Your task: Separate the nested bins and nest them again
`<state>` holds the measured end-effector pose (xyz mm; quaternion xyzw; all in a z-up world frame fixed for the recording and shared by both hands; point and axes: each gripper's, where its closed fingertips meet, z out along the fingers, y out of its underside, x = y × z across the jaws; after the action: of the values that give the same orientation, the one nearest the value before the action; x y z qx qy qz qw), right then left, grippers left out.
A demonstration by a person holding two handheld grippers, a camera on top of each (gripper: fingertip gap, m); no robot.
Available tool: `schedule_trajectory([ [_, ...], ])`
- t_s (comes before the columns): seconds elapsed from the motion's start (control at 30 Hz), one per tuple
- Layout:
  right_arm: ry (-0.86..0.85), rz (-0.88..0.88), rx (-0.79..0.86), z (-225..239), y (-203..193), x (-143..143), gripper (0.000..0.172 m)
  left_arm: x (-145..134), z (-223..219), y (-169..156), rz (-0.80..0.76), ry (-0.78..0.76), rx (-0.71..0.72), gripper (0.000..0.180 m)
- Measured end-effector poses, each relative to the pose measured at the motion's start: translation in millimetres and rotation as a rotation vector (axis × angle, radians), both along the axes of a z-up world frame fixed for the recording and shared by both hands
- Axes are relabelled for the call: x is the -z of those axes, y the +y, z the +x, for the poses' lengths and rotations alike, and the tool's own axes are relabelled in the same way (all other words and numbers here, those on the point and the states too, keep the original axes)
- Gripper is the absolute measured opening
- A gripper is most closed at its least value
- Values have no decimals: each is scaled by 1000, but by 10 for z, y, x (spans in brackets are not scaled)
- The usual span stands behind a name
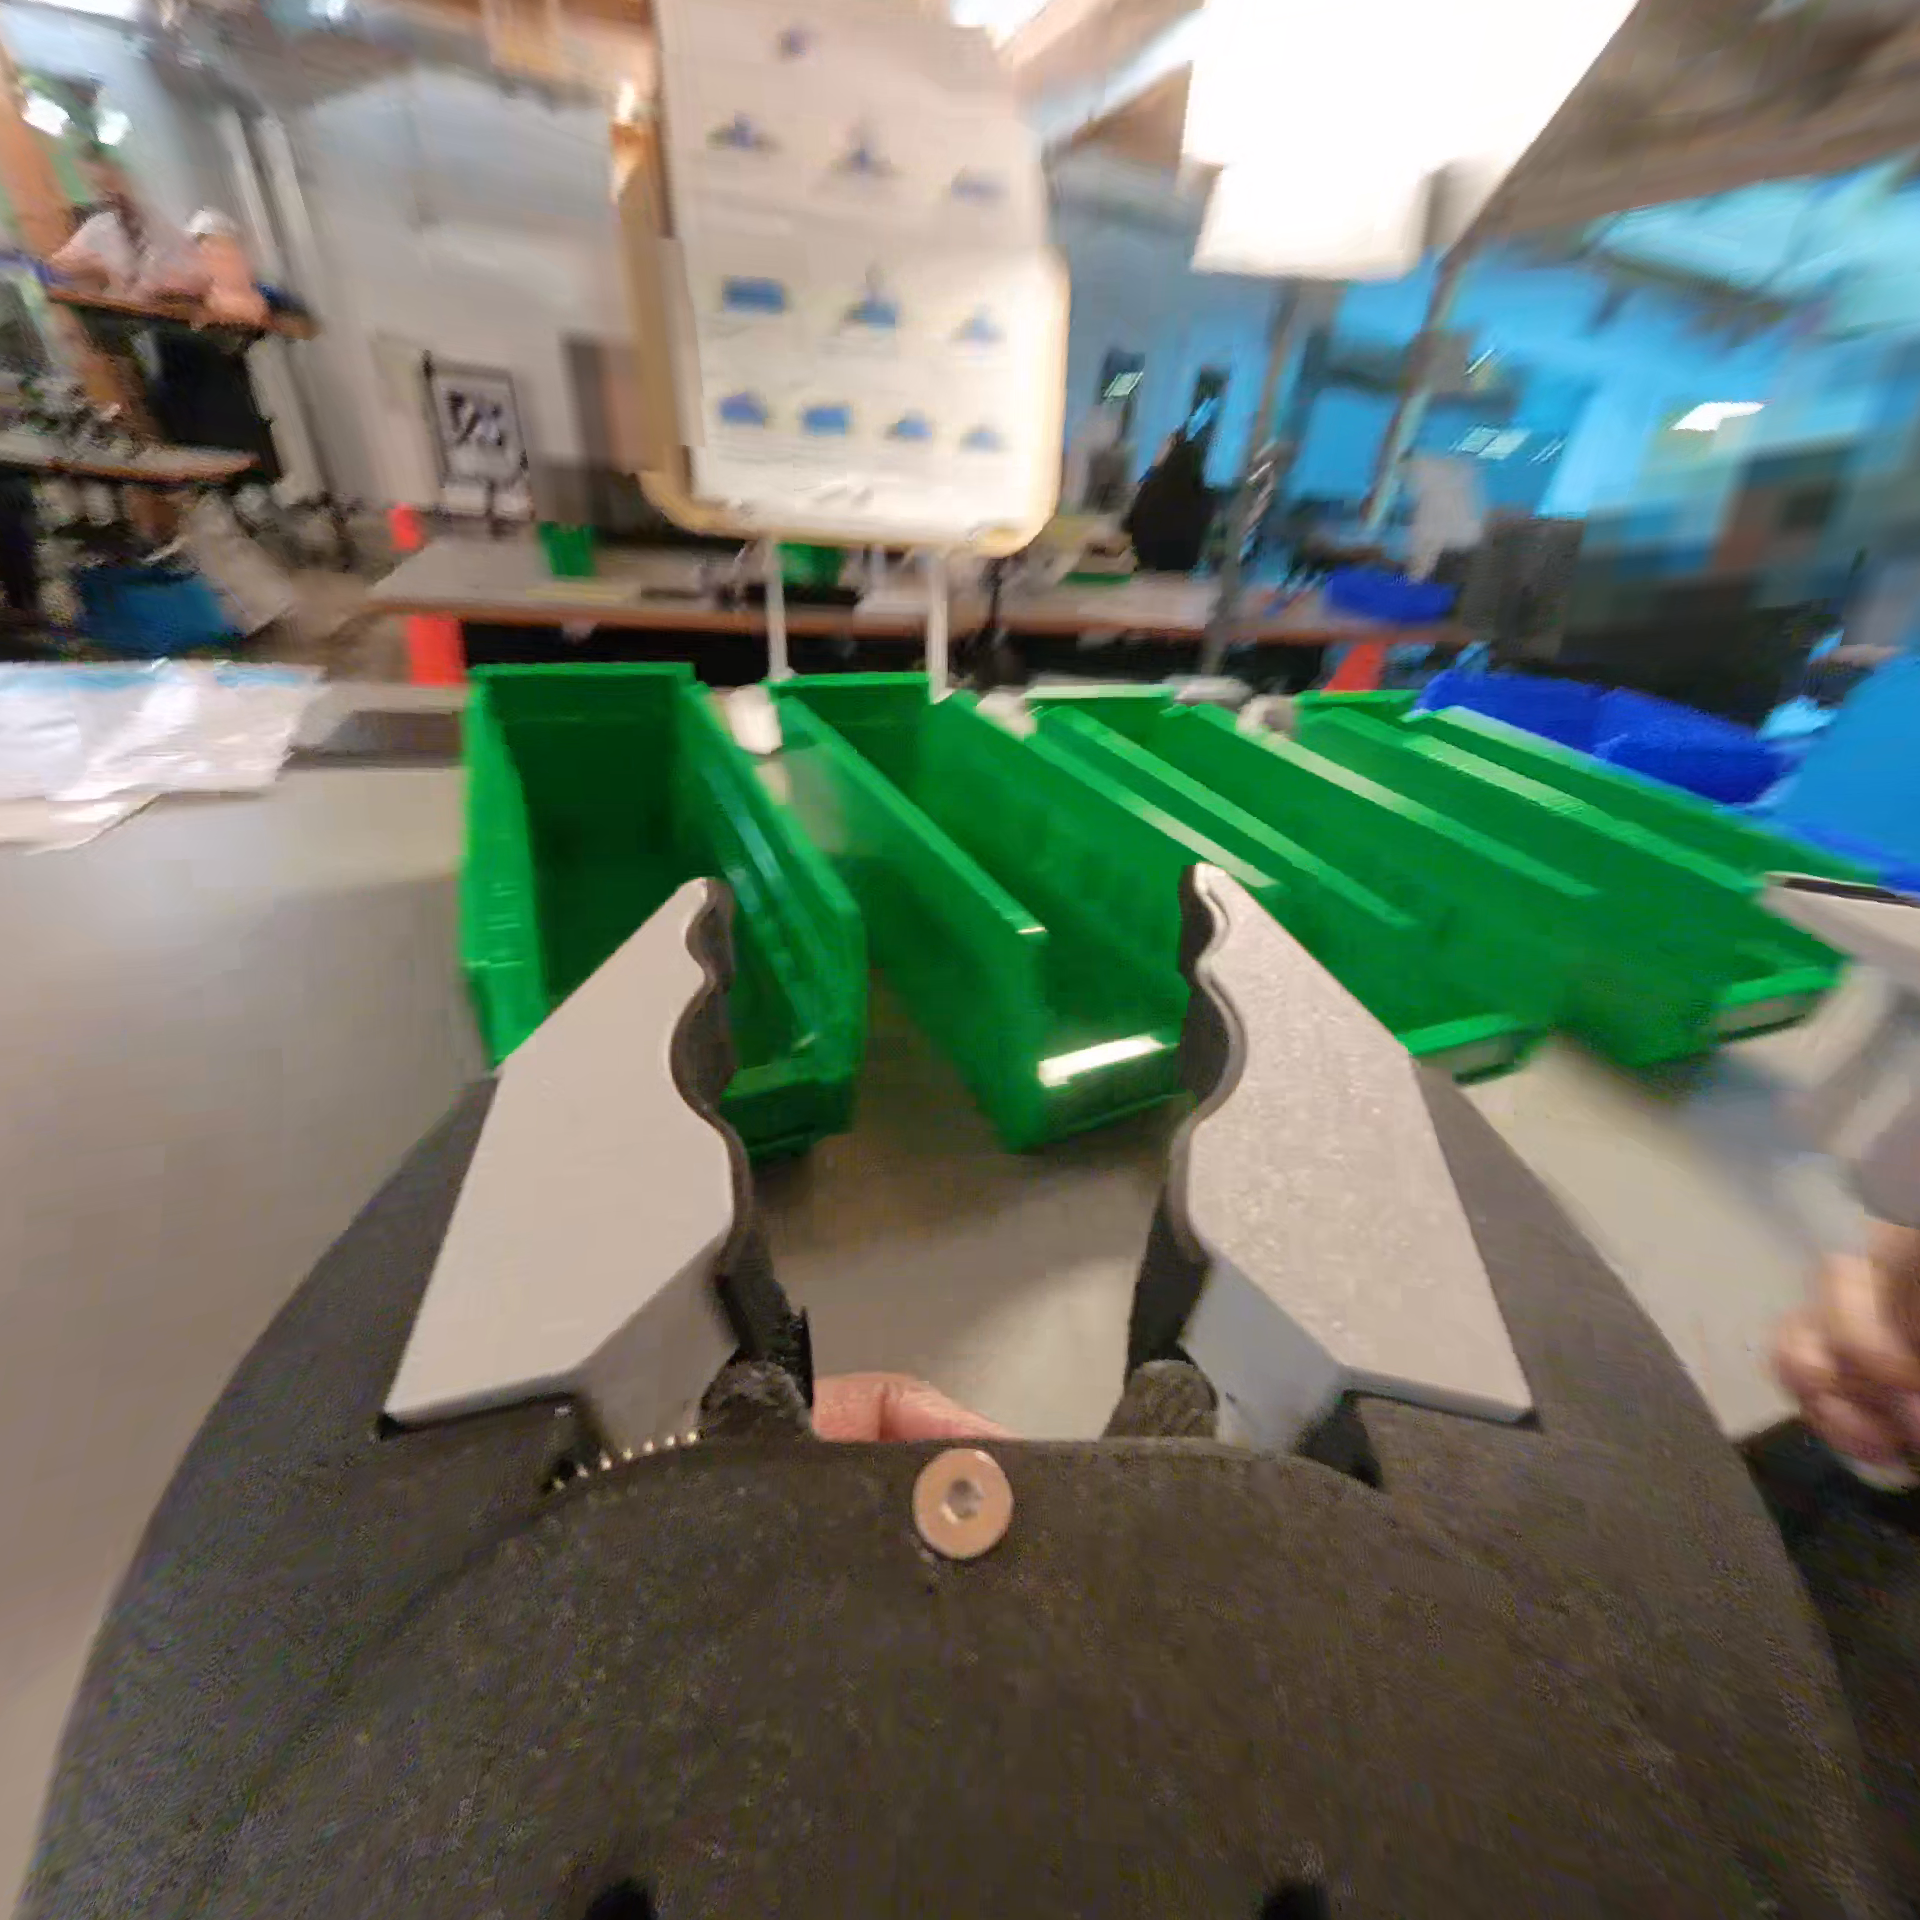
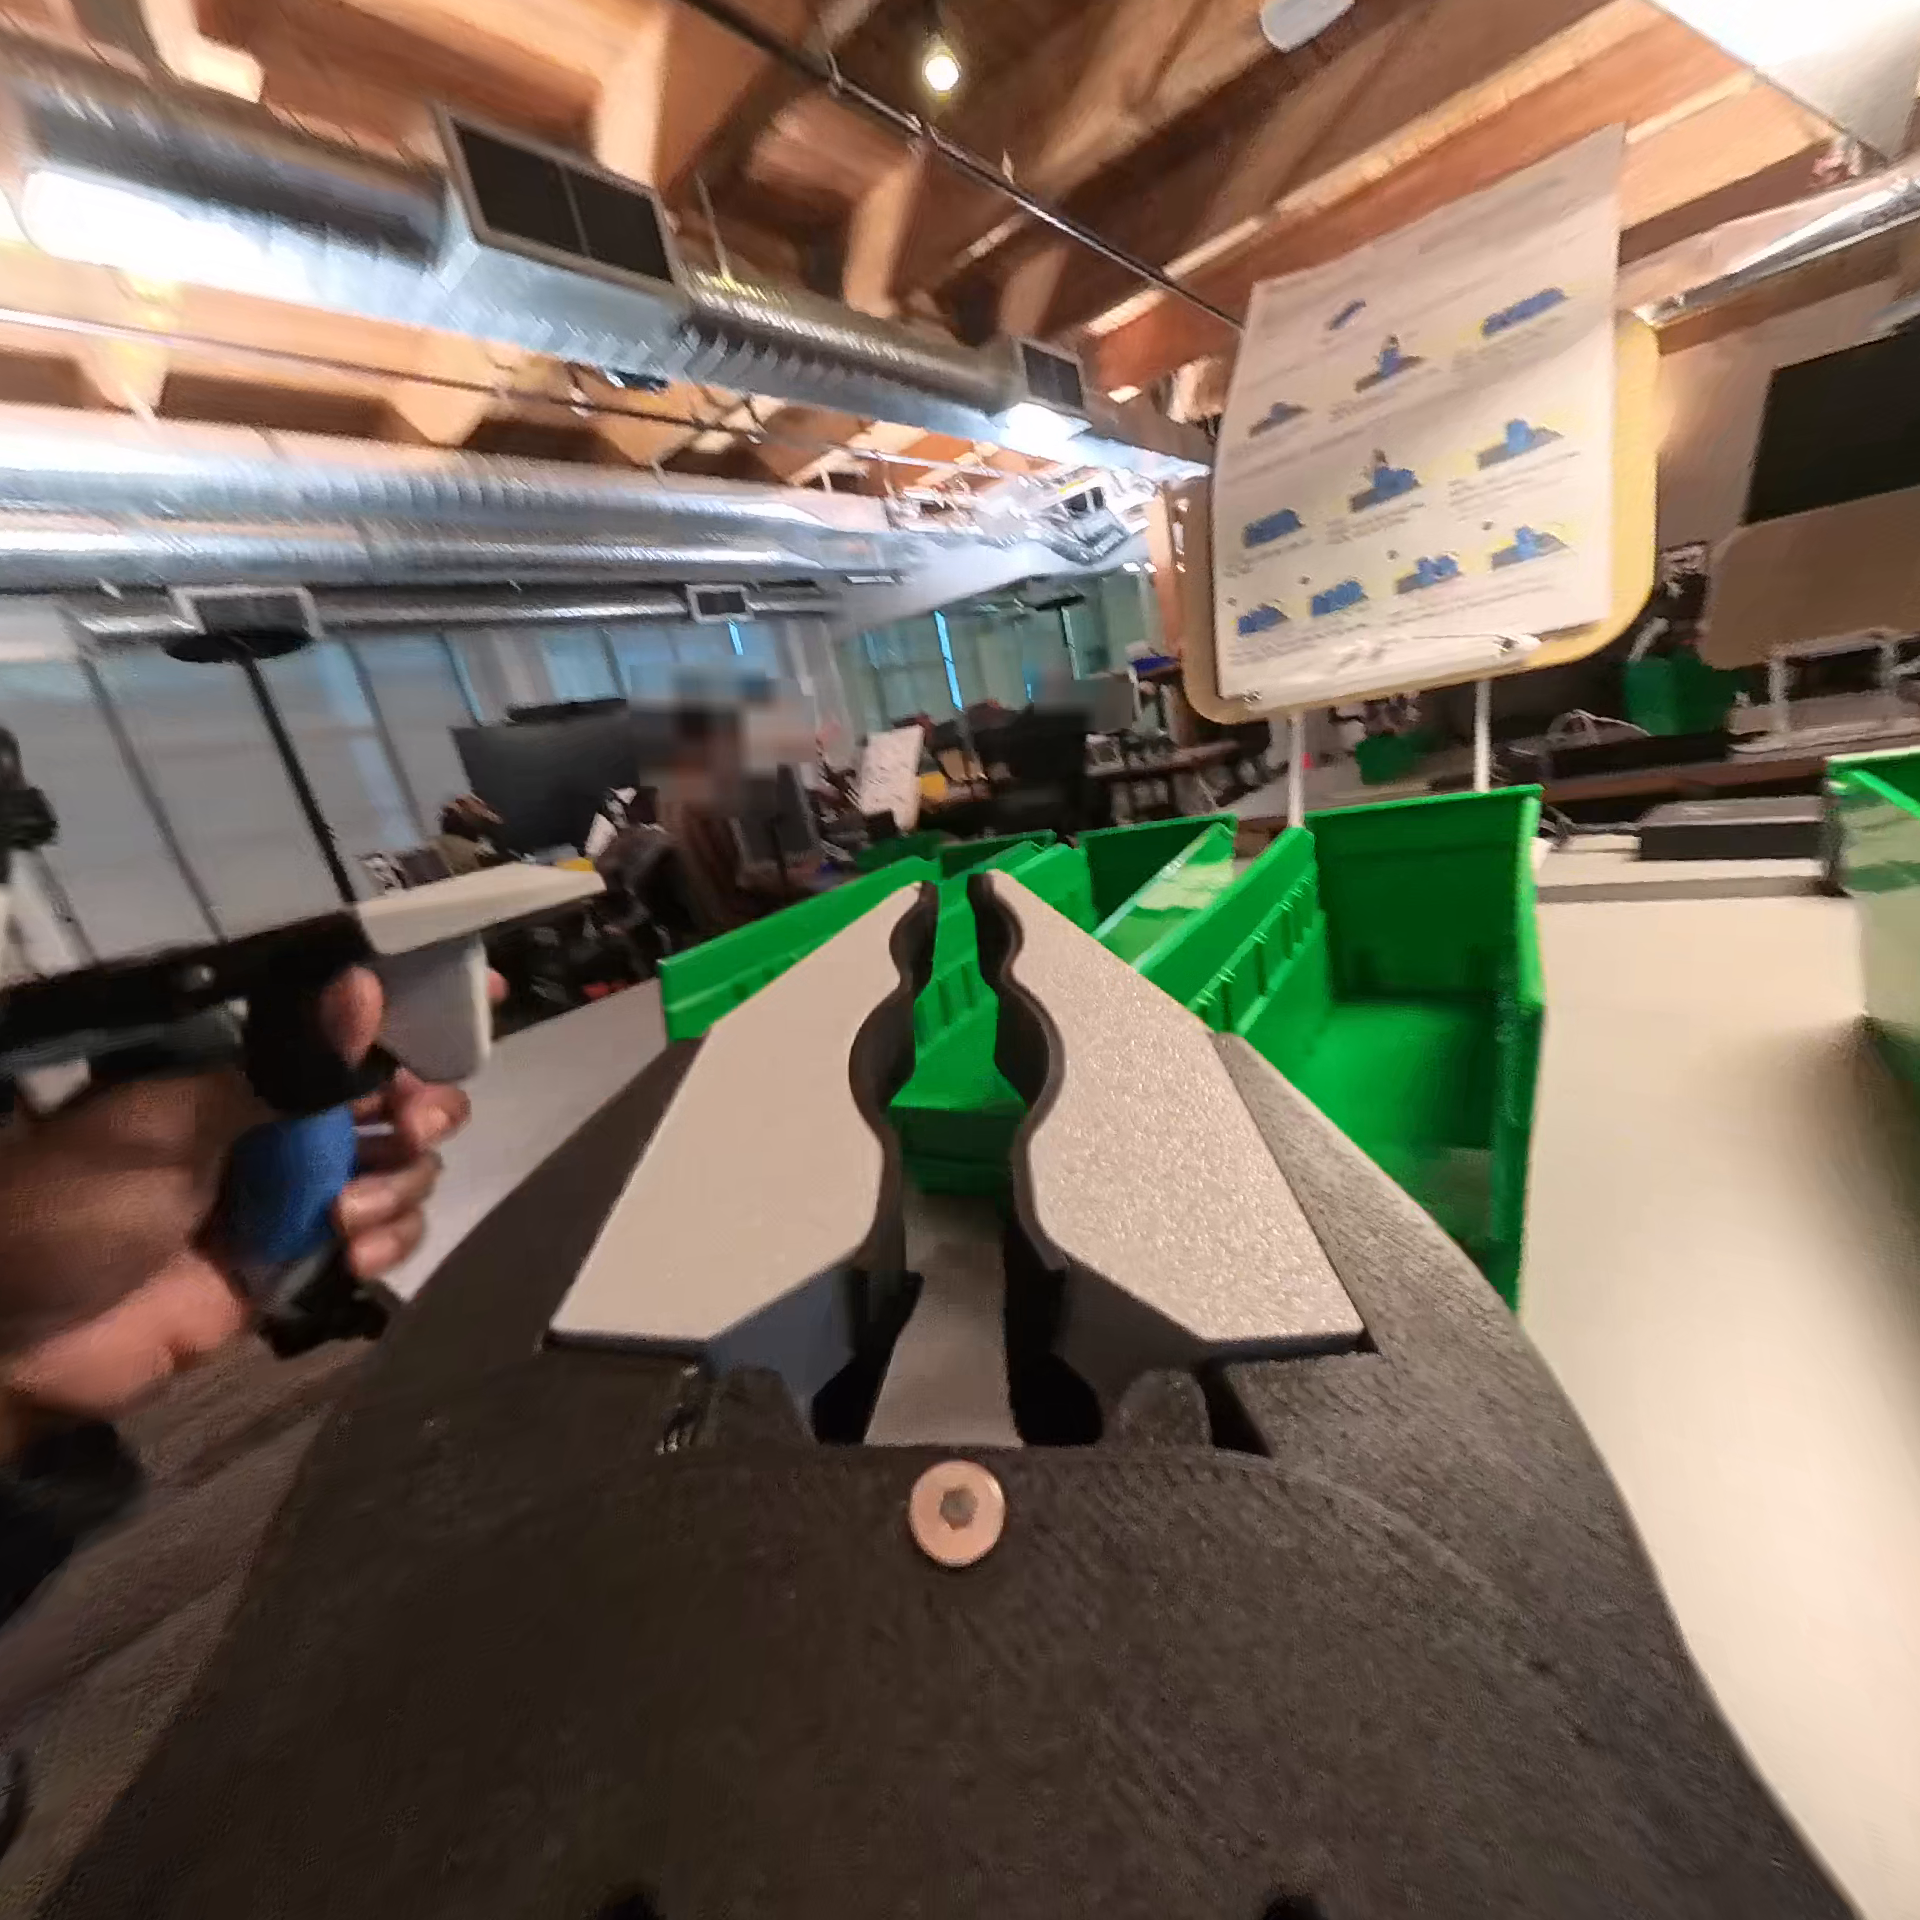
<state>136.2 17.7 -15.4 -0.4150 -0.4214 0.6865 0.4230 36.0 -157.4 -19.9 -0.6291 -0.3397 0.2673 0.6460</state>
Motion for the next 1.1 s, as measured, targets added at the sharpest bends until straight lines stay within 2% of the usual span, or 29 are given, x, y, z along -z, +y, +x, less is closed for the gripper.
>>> schedule_trajectory([
  [0.23, -140, 29, 62, -237, 175, 387, 17, 283, -974, -206, -251, -216, -136, 112],
  [0.33, -189, 87, 72, -297, 110, 457, 20, 210, -1296, -179, -378, -265, -171, 123],
  [0.43, -214, 51, 38, -320, 120, 485, 20, 27, -1610, -88, -426, -269, -203, 126],
  [0.57, -279, -7, -12, -391, 145, 550, 21, 54, -1949, 153, -473, -359, -198, 135],
  [0.7, -266, -8, -26, -373, 138, 538, 20, 249, -2161, 270, -565, -435, -222, 138],
  [0.9, -246, -6, -43, -339, 131, 518, 20, 682, -2269, 87, -694, -553, -255, 144],
  [0.97, -238, -8, -53, -324, 126, 509, 20, 700, -2248, 48, -668, -587, -247, 141],
  [1.1, -241, -25, -67, -327, 131, 507, 20, 653, -2177, -40, -730, -581, -259, 137],
])
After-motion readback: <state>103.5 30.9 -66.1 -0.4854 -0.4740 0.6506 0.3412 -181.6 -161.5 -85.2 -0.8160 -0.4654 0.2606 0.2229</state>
